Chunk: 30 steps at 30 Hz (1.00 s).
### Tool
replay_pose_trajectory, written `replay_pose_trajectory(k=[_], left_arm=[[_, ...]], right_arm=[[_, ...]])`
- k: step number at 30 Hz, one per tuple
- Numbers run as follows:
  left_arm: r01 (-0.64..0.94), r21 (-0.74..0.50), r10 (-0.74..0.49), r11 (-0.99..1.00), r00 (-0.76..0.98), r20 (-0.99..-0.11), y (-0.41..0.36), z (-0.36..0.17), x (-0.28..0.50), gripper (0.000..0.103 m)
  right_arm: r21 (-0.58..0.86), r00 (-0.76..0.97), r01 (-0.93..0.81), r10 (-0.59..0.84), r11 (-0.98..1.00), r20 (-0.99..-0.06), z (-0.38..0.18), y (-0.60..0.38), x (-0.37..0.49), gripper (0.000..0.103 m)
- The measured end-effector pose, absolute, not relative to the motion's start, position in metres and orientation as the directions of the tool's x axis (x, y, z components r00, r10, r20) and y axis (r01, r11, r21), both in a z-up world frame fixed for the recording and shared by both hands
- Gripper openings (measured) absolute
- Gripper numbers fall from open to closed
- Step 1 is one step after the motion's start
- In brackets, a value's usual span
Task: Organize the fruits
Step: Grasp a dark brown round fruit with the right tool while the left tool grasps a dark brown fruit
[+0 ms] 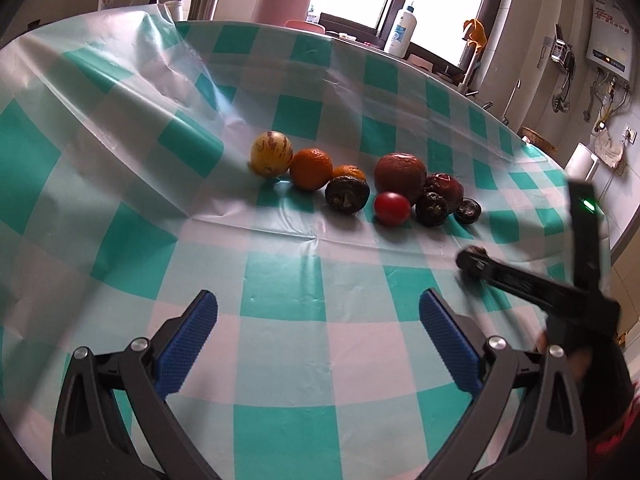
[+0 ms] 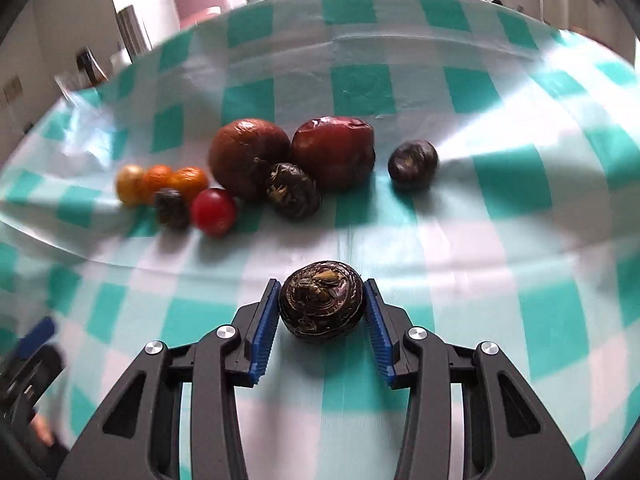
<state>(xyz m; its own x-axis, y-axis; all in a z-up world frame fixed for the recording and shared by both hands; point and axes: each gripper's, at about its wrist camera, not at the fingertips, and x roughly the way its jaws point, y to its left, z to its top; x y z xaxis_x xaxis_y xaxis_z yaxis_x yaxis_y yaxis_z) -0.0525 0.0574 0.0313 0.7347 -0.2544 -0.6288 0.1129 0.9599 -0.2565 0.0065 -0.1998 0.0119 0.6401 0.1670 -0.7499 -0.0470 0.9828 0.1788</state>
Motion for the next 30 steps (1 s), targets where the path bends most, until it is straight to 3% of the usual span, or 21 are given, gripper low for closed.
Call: replay_pose_trajectory(k=[7,12,15,17,30], left_arm=[[0.113,-0.286,-0.278,0.952,0.710,-0.647,0.059,0.029,-0.047,0.101],[0.089,-0.346,-0.328,0.934,0.599,-0.731,0.053,0.018,-0.023,0.101],[0.068,-0.266,-0.253,0.962,0.595,-0.763,0.040,0.017,0.005,0.100],[0.060,-0.223,-0.213,0.973,0.607,-0.766,0.032,0.017,0.023,0.088],[0.053,-0.136,-0.140,0.989,0.615,-0.776,-0.006,0.011,0.103,0.061]], right_arm=[[0.420,0.670,-0.043,0.338,0.907,-0.661,0.013,-0.231,-0.010,0.042],[0.435,0.661,-0.053,0.358,0.899,-0.659,0.012,-0.221,0.000,0.042],[0.444,0.667,-0.054,0.363,0.894,-0.651,0.013,-0.225,-0.003,0.042],[0.444,0.667,-0.054,0.363,0.894,-0.650,0.013,-0.226,-0.004,0.042],[0.447,0.672,-0.053,0.363,0.893,-0.646,0.013,-0.227,-0.005,0.043]])
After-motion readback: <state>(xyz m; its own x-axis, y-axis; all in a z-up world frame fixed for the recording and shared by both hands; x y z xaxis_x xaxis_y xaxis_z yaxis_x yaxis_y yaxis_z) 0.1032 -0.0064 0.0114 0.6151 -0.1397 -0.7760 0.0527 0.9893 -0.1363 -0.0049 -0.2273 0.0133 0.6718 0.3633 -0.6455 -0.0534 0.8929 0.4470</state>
